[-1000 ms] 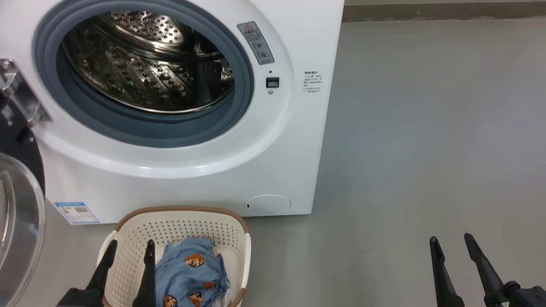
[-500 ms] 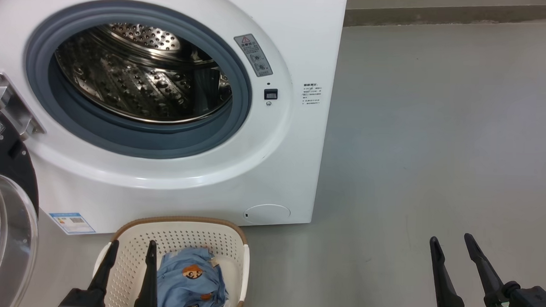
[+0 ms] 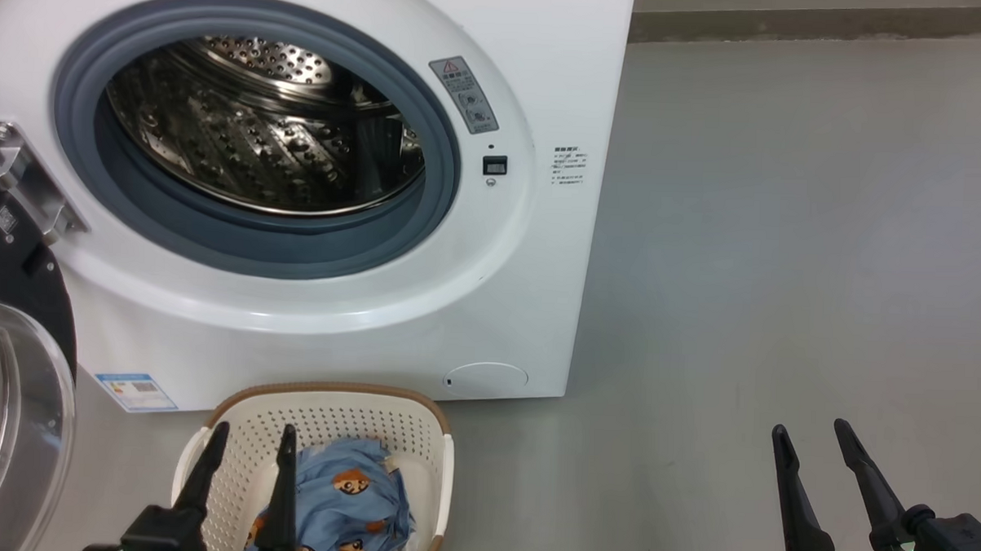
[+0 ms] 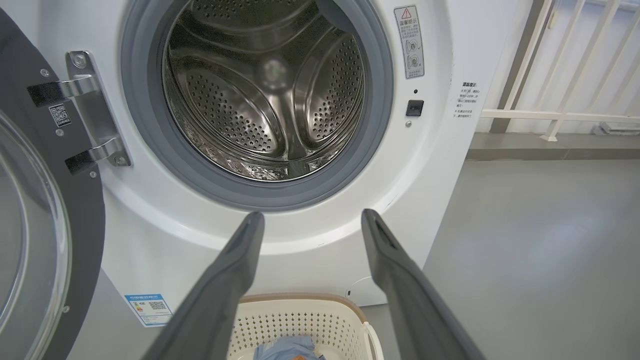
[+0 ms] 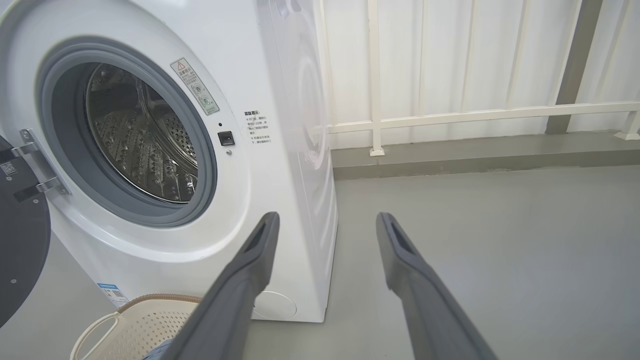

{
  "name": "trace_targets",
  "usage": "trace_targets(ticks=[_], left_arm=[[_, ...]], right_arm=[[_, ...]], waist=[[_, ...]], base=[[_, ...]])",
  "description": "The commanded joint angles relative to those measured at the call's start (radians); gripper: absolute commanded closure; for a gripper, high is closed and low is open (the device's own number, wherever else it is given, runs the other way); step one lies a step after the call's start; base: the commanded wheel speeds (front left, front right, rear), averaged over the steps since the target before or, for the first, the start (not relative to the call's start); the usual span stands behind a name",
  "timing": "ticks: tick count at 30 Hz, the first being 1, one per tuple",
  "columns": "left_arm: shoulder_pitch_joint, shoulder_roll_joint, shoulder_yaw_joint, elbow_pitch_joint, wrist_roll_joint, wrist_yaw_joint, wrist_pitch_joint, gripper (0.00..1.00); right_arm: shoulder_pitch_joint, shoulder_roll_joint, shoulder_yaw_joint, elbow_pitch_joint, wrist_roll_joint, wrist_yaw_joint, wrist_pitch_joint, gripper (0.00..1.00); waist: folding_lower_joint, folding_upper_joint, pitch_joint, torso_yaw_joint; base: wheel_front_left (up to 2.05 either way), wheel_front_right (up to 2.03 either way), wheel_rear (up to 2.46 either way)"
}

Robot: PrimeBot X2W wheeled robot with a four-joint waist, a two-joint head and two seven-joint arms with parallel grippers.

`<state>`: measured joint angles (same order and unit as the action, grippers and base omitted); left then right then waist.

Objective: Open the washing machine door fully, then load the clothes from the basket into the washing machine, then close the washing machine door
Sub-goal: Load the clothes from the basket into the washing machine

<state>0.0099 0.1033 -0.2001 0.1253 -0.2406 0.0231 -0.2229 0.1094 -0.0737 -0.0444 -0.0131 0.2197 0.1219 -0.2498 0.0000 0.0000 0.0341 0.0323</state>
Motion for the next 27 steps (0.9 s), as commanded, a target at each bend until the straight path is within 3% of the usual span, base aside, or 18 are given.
trace_targets(ticks=[1,8,19,21,27], left_arm=[[-0.057,0.014,0.021,-0.004,0.000,-0.003,-0.011,0.00],[-0.155,-0.009,-0.005,0.141,-0.032,-0.034,-0.012,0.00],[-0.356,-0.042,-0.037,0.511,-0.081,-0.071,-0.027,0.00],[-0.430,-0.048,-0.051,0.625,-0.107,-0.084,-0.030,0.00],[-0.548,-0.052,-0.075,0.797,-0.161,-0.105,-0.032,0.00]], right_arm=[[-0.011,-0.016,0.025,-0.026,-0.004,0.009,-0.012,0.00],[-0.028,-0.029,0.031,-0.039,0.001,0.009,-0.012,0.00],[-0.074,-0.066,0.040,-0.073,0.019,0.009,-0.009,0.00],[-0.096,-0.077,0.040,-0.084,0.026,0.009,-0.009,0.00],[-0.143,-0.094,0.051,-0.099,0.039,0.009,-0.010,0.00]], waist=[[0.0000,0.0000,0.010,0.007],[0.0000,0.0000,0.057,0.019],[0.0000,0.0000,0.189,0.016],[0.0000,0.0000,0.244,0.014],[0.0000,0.0000,0.343,0.006]], base=[[0.00,0.00,0.00],[0.00,0.00,0.00],[0.00,0.00,0.00],[0.00,0.00,0.00],[0.00,0.00,0.00]])
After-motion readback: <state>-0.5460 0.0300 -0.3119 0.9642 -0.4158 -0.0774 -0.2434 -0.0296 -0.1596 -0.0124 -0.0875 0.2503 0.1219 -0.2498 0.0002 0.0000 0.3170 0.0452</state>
